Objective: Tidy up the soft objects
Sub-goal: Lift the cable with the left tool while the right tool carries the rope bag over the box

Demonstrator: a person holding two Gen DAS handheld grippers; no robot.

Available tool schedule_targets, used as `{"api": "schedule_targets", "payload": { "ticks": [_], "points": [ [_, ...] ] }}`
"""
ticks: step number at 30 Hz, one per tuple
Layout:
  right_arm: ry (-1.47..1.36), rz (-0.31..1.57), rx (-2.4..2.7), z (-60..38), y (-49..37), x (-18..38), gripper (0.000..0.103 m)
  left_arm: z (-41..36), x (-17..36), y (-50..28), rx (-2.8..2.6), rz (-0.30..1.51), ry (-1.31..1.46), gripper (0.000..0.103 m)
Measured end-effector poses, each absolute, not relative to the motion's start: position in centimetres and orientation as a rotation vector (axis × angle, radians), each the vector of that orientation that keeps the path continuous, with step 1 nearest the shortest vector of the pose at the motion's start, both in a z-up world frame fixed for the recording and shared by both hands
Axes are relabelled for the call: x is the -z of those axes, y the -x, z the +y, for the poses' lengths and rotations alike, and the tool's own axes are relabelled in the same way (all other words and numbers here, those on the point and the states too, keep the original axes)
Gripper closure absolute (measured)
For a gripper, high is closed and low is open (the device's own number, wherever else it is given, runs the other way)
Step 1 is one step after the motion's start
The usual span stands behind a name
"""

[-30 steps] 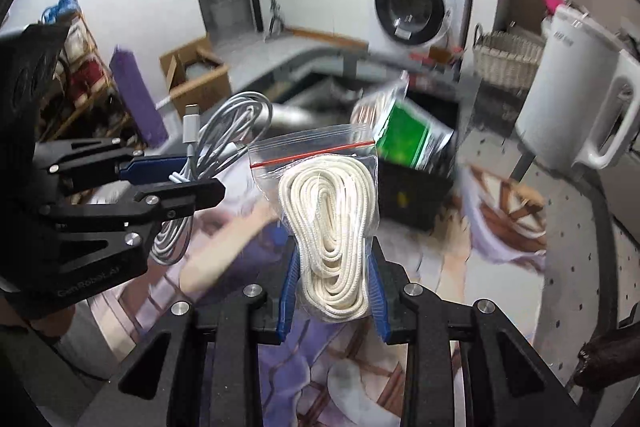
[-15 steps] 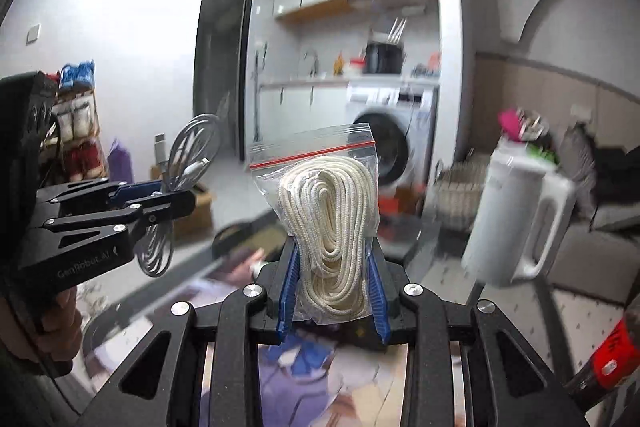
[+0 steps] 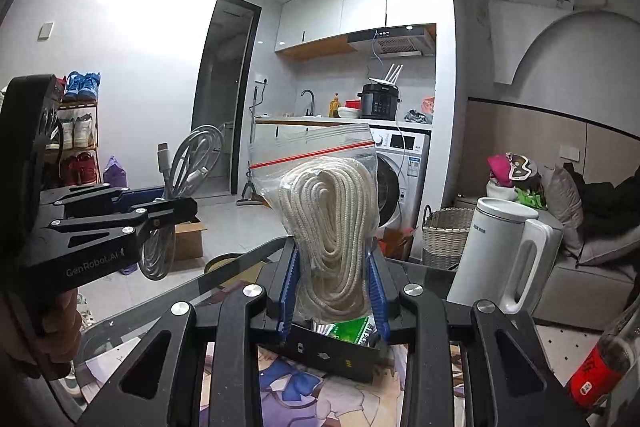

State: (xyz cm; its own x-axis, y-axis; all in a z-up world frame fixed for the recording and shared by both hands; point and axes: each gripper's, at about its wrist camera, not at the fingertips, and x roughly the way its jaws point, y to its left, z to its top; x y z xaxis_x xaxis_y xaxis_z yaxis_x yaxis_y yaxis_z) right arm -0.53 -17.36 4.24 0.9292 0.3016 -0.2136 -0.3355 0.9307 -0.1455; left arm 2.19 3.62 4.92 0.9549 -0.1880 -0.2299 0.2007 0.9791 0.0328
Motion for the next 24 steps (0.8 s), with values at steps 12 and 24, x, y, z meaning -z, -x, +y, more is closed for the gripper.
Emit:
{"api": "schedule_targets", "payload": {
  "ticks": [12, 24],
  "points": [
    [0.16, 0.161, -0.334, -17.1, -2.5, -5.2, 0.072, 1.7, -6.6, -5.4, 0.21, 0.228, -0.026, 0.078],
    [0.097, 0.201, -0.295, -18.3, -7.9, -5.7, 0.072, -0.5, -8.9, -11.1, 0.185, 0.208, 0.0, 0.078]
  ]
}}
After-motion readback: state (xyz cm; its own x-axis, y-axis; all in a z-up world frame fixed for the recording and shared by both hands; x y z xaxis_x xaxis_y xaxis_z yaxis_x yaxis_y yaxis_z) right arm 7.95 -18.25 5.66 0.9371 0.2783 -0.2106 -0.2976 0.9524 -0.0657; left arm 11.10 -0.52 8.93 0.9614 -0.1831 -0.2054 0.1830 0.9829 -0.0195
